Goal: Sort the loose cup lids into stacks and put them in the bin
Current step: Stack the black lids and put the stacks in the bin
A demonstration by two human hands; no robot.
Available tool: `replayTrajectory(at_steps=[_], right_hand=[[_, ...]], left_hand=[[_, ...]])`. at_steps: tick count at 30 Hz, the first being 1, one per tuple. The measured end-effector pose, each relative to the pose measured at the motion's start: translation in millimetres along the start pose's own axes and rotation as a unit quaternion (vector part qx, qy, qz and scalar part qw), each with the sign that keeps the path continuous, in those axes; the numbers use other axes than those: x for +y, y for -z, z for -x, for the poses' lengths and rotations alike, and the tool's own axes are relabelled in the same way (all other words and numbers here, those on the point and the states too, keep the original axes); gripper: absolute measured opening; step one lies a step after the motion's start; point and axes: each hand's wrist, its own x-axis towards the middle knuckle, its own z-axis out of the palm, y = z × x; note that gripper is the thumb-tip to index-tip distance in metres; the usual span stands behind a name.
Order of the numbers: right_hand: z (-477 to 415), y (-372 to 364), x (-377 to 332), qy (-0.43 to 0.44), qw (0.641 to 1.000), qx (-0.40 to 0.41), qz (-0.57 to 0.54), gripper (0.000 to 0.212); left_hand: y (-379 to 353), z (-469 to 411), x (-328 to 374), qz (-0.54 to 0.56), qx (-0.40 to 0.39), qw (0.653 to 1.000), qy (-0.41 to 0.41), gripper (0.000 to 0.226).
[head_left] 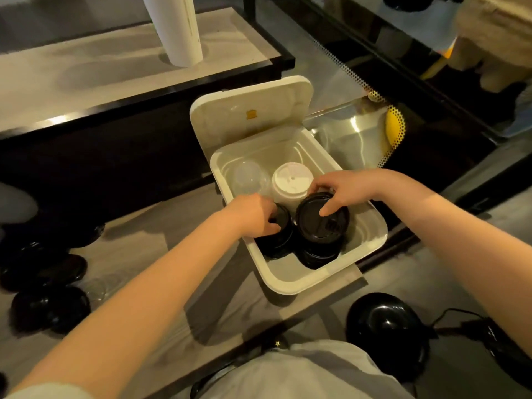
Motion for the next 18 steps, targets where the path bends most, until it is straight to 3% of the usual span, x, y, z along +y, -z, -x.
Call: replayTrajectory(at_steps=[3, 7, 13, 18], right_hand=[[-15.3, -3.5, -6.2, -0.01, 0.995, -0.071, 0.076, 0.04], [-26.4, -12.6, -7.7, -0.022, 0.988, -0.097, 0.12, 0.044], [-33.3, -29.3, -2.3, -0.04, 0.977, -0.067, 0.2, 0.051], [-34.8, -46.1, 5.3, -0.027, 0.964, -0.008, 0.263, 0.044]], left_hand=[[-7.8, -5.3, -0.2, -0.109, -0.013, 0.994, -0.012, 0.035], [-13.2, -6.6, -0.8, -0.132, 0.013, 0.991, -0.022, 0.034], [-18.0, -8.9, -1.8, -0.141, 0.04, 0.989, -0.028, 0.035], [-18.9, -9.3, -1.9, -0.141, 0.038, 0.989, -0.024, 0.034]])
